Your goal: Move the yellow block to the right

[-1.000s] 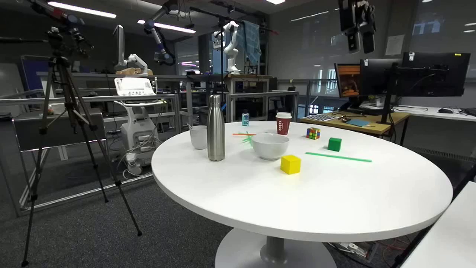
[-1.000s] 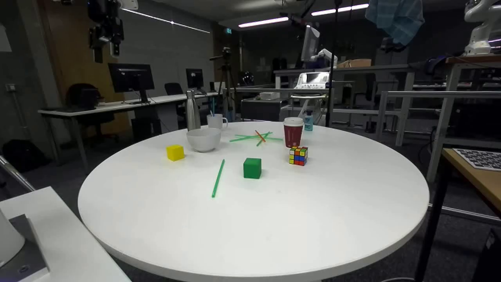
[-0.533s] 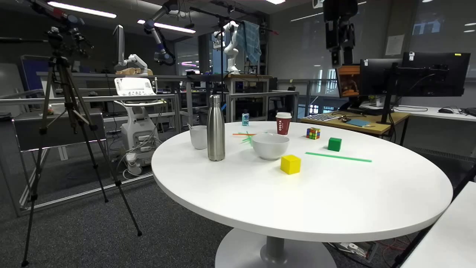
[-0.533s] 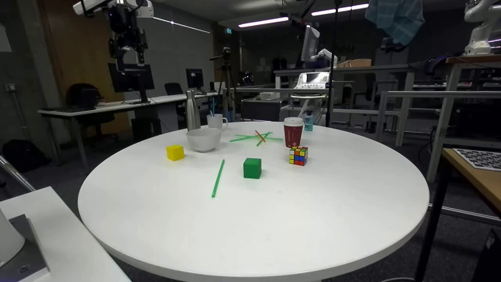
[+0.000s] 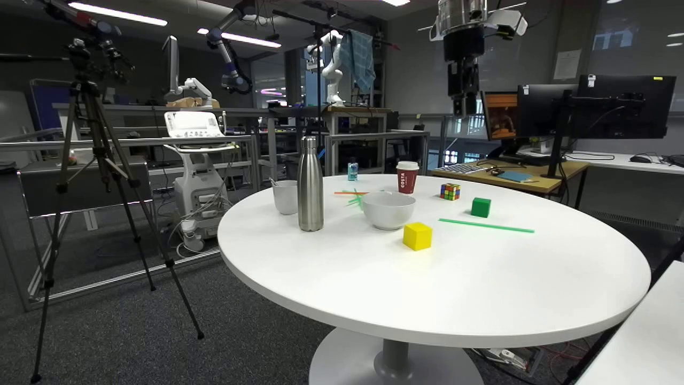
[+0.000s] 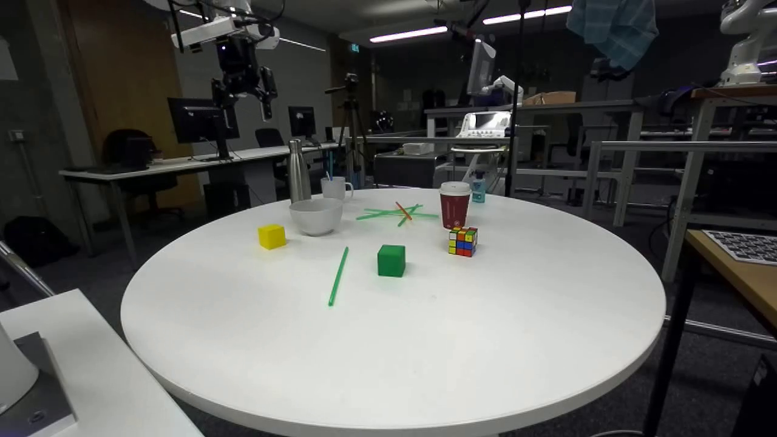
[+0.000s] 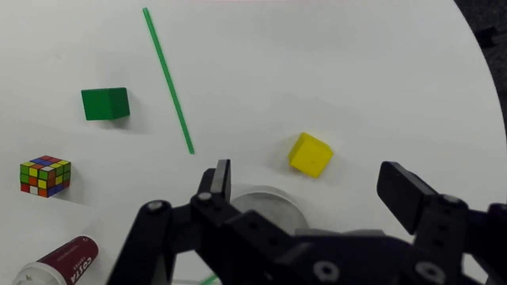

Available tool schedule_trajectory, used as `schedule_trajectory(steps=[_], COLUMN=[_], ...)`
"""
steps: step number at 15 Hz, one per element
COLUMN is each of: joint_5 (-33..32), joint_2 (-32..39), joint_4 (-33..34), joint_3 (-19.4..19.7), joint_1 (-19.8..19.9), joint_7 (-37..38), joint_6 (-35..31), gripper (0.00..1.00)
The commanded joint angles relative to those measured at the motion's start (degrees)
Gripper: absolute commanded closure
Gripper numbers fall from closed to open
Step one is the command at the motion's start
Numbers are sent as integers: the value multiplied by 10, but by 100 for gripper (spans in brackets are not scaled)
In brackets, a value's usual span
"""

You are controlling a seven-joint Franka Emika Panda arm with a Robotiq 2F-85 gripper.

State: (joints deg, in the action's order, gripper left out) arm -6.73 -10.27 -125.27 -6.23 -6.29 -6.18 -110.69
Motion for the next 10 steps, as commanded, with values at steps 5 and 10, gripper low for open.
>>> schedule_trajectory(steps=[5,10], joint_5=[5,52], joint_2=[134,204], joint_4=[126,194], joint_3=[16,13], joint_1=[8,9], joint_7=[-94,-50], joint_6=[-15,7], gripper=[0,0])
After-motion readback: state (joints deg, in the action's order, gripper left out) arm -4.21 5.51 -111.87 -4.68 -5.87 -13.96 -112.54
